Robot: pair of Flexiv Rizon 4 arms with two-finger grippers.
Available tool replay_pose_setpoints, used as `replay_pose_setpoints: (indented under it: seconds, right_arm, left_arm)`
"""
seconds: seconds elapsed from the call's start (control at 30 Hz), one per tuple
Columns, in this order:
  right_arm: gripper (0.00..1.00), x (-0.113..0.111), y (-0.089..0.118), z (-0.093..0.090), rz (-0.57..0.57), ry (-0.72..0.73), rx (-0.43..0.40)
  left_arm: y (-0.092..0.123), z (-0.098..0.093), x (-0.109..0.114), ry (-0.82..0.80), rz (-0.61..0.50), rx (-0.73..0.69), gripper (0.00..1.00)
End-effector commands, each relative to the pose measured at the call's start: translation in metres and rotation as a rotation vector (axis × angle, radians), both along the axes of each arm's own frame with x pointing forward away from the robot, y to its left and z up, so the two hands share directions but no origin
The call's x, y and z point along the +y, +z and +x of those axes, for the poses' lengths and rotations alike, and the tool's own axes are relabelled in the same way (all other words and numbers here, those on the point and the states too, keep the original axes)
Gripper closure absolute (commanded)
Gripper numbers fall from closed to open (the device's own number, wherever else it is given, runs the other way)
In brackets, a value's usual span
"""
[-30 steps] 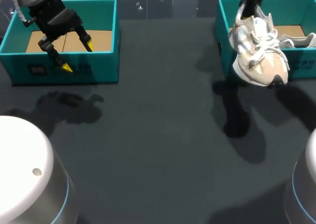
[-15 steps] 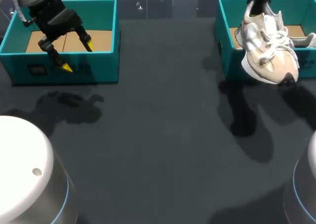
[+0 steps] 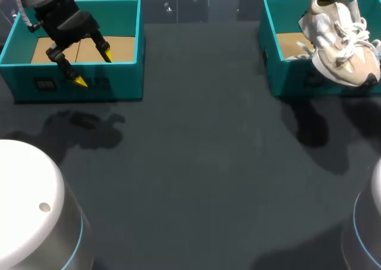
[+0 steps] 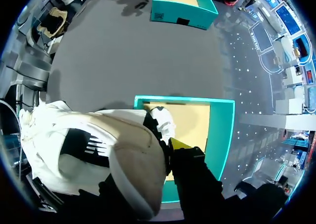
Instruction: Take the shoe out of the shoebox, open the shoe tongue, remove and reinsert the insole, then place the shoe into the shoebox
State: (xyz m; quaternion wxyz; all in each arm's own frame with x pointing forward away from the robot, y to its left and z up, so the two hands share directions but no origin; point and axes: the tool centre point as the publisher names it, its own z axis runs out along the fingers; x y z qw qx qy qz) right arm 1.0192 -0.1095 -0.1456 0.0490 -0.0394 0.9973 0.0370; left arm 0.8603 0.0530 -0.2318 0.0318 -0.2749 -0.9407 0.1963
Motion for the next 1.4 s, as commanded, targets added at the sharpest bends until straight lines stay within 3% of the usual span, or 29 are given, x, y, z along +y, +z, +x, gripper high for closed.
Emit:
replay_pose_setpoints:
  seconds: [0.03, 0.1, 0.6, 0.97, 1.2, 1.4]
  right_arm:
    - [1.0, -0.016, 0.01, 0.027, -0.012, 0.02, 0.009]
    - [1.0, -0.026, 0.009, 0.038, -0.008, 0.018, 0.002]
    - [1.0, -0.026, 0.009, 0.038, -0.008, 0.018, 0.002]
    - [1.0, -0.085, 0.006, 0.101, -0.01, 0.027, -0.032]
    - [1.0, -0.127, 0.004, 0.137, -0.039, 0.017, -0.005]
    - [1.0, -0.148, 0.0, 0.162, -0.042, -0.01, 0.01]
  left_arm:
    - [0.0, -0.001, 0.001, 0.0, 0.001, -0.001, 0.0]
    - [0.0, -0.001, 0.001, 0.0, 0.001, -0.001, 0.0]
    - [0.0, -0.001, 0.001, 0.0, 0.001, -0.001, 0.0]
    - [0.0, -0.001, 0.001, 0.0, 0.001, -0.001, 0.0]
    - [0.0, -0.001, 0.001, 0.0, 0.001, -0.001, 0.0]
    - [0.0, -0.001, 0.001, 0.0, 0.001, -0.001, 0.0]
